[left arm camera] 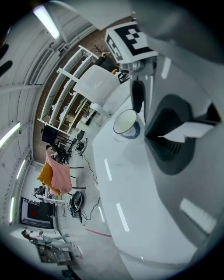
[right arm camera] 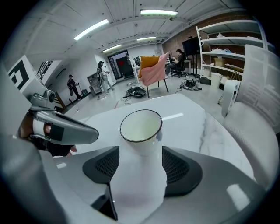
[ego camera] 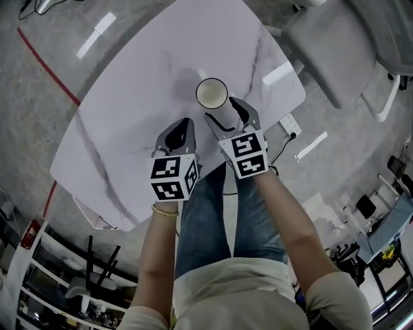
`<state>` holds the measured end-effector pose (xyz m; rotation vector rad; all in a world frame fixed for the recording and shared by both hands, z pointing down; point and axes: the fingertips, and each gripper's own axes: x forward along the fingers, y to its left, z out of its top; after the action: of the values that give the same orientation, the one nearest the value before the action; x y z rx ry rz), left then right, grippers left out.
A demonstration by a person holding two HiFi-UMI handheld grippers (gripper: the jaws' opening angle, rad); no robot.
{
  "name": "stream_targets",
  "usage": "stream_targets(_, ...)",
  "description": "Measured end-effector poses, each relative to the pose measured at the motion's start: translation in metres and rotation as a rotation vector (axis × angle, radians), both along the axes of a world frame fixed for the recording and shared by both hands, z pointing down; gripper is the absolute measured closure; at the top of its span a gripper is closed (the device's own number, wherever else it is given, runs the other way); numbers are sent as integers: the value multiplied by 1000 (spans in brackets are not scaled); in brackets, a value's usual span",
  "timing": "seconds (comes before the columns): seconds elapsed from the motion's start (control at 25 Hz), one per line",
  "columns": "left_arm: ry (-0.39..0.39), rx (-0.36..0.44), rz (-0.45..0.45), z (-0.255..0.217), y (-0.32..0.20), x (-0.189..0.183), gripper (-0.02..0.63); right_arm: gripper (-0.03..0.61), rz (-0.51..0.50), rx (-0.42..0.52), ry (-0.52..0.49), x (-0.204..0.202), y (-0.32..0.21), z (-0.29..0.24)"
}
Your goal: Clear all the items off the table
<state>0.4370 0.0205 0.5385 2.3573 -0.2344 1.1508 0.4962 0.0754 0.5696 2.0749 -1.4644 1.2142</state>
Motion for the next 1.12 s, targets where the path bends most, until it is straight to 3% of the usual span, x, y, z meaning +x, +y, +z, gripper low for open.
stream_targets(0.36, -26, 7, -30, 22, -5, -6, 604, 193, -11, 44, 23, 10, -17, 19)
stream_targets(1.12, -59, -13, 7, 40, 2, -16, 604, 163, -68, 145, 160, 23, -63, 25)
